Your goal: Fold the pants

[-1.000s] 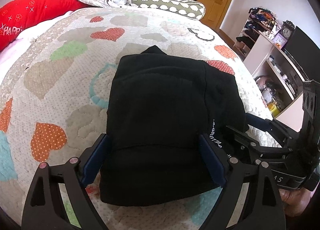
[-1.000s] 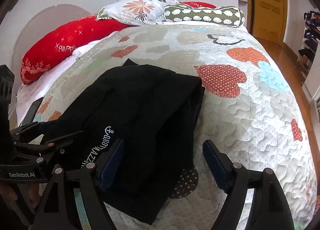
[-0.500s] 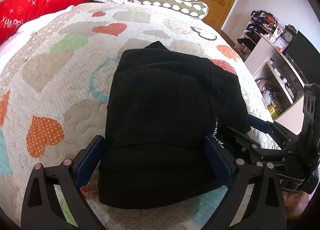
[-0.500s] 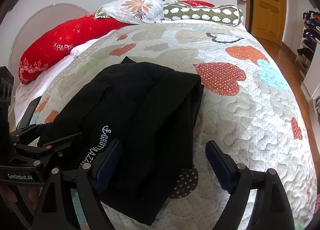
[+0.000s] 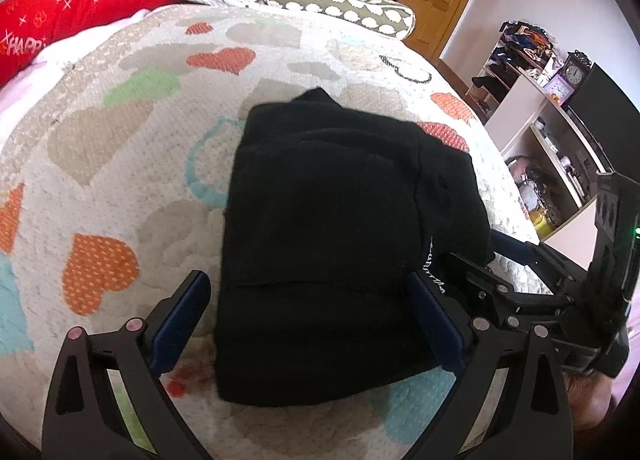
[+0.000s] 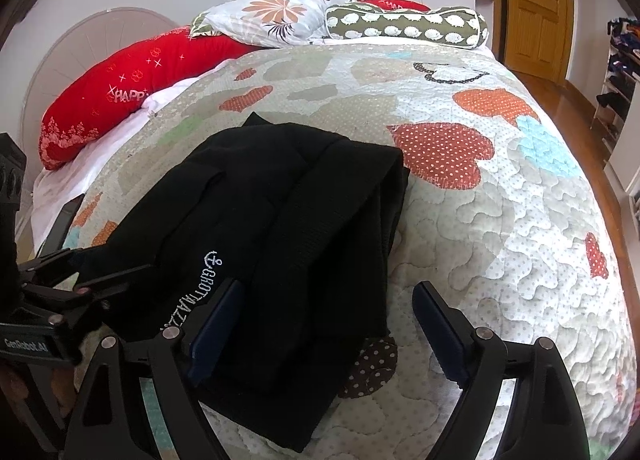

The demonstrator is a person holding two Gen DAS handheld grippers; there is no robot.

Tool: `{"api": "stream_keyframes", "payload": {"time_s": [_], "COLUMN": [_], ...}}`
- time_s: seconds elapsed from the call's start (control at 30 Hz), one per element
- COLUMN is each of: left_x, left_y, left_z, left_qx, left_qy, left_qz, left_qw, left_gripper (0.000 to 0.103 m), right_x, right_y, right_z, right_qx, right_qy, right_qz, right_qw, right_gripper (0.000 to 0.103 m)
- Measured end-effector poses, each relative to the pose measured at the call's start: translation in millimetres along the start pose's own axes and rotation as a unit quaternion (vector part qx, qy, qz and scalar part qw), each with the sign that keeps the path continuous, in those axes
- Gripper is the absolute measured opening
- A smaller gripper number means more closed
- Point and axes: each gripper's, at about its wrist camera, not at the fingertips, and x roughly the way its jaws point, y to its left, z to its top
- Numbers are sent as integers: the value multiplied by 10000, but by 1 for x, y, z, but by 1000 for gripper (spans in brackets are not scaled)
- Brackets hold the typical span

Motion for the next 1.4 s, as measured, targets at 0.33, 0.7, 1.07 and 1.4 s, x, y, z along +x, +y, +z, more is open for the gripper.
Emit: {"api": "stream_keyframes", "payload": {"time_s": [0.33,0.7,1.07,1.4], "left_x": [-1,-23,17,43], "left_y": [1,20,33,36], "left_z": [3,25,41,44], "left_qx": [42,101,-95,-104], "left_qy": [3,-201,373,509], "left_qz": [48,-79,-898,-1179], "left_qw": [10000,9997,9952,9917], "left_gripper": [99,99,99,102], "right_x": [3,-23,-6,13], "right_y": [1,-30,-55,-47], "right_z": [3,12,6,13], "right_qx": [-34,578,979,847], "right_qy": [82,-122,21,-28], "right_qz": [-81,584,1389,1846], "right_qw": [9999,9965,9854,9792], "right_gripper": [92,93,93,93]}}
